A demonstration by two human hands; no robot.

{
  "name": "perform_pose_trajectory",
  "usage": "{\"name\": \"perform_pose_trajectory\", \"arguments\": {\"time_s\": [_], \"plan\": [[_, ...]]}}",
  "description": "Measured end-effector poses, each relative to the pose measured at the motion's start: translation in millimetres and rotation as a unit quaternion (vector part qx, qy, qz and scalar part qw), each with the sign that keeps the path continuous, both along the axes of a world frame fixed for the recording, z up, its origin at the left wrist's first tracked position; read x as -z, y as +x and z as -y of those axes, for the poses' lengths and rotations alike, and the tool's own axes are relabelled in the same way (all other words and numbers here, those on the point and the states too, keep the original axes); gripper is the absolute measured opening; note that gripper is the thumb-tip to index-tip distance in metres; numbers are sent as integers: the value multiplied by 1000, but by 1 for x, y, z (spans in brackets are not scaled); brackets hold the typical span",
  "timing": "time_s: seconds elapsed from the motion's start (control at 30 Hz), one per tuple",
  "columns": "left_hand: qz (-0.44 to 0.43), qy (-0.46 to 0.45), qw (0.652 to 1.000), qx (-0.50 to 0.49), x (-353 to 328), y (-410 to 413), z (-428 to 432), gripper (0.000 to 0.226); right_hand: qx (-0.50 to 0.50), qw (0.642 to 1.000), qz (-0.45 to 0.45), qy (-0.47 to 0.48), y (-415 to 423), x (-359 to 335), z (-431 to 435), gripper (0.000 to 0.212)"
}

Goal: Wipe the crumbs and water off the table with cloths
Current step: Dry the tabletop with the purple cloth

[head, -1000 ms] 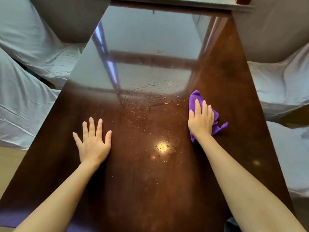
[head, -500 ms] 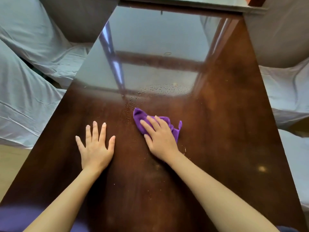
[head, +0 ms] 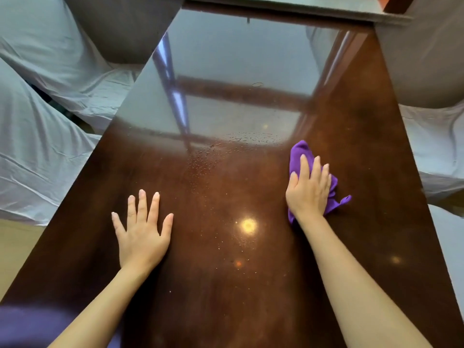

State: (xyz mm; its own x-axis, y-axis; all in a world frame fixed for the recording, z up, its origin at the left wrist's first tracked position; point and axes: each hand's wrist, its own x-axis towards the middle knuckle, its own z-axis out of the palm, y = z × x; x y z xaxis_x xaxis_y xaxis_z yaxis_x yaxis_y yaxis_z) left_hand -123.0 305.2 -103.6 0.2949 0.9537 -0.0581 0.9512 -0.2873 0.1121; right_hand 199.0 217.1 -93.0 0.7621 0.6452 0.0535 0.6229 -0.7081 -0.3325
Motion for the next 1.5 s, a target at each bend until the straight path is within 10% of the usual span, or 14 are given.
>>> {"name": "perform_pose_trajectory", "arguments": {"time_s": [0.73, 1.5], "plan": [[-27, 10, 999, 17, 4, 0, -3, 65, -216, 976, -25, 5, -4, -6, -138, 49], [15, -6, 999, 33, 7, -12, -1, 64, -503, 862, -67, -1, -111, -11, -104, 41]]}}
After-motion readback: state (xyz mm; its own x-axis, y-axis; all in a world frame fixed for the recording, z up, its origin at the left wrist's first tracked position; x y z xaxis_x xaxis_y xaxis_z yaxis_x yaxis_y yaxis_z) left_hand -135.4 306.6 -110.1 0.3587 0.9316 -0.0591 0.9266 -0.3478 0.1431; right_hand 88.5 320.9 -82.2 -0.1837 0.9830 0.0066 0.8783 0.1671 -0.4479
